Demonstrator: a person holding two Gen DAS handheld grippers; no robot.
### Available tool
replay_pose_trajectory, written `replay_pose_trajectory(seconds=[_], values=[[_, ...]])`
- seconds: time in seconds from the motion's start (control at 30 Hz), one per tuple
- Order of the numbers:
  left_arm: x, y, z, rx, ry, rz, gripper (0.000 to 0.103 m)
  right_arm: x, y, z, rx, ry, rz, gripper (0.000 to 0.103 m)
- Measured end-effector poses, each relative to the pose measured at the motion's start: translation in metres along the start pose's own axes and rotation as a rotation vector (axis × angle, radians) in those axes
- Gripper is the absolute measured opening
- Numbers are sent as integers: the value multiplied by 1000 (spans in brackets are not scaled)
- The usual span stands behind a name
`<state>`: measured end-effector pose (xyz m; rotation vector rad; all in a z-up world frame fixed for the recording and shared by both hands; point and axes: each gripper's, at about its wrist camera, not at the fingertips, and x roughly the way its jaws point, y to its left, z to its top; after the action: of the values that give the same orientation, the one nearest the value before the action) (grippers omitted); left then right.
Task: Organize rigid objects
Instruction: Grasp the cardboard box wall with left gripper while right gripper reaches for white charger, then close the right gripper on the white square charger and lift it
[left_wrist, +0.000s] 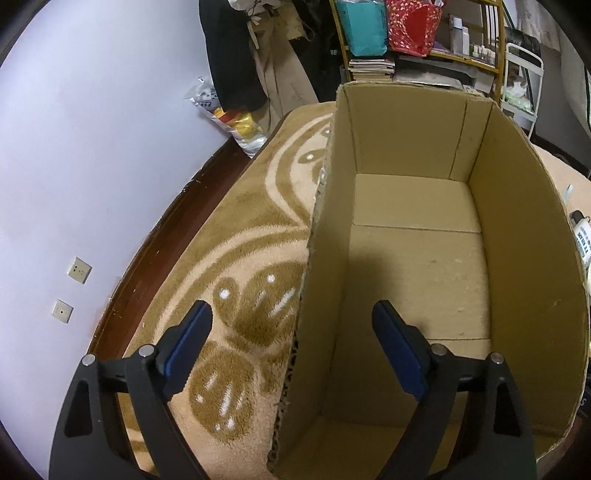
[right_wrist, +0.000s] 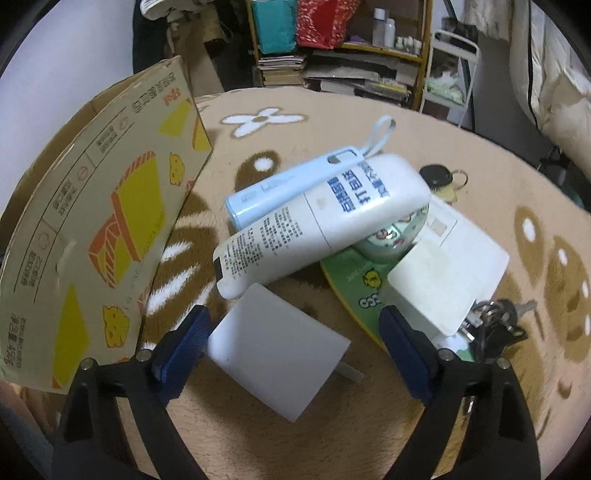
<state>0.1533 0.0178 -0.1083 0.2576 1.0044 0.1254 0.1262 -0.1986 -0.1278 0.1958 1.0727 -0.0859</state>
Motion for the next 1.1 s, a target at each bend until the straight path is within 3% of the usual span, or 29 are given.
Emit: replay_pose_trajectory(seconds=[0.2, 0.47, 0.57, 0.8, 1.1], values=[[2, 0, -2, 14, 9, 17, 77, 3, 7, -1, -39, 8, -4, 96], [7, 5, -4, -8, 35, 12, 53, 8, 21, -4, -117, 9, -21, 93], [8, 7, -5, -14, 41, -7, 48, 8, 22, -4, -115, 22, -10, 84], [6, -1, -8, 33, 30, 29, 48, 12, 18, -6, -93, 56, 5, 84], [9, -8, -11, 53, 40, -20, 27, 5, 22, -6, -98, 36, 2, 84]])
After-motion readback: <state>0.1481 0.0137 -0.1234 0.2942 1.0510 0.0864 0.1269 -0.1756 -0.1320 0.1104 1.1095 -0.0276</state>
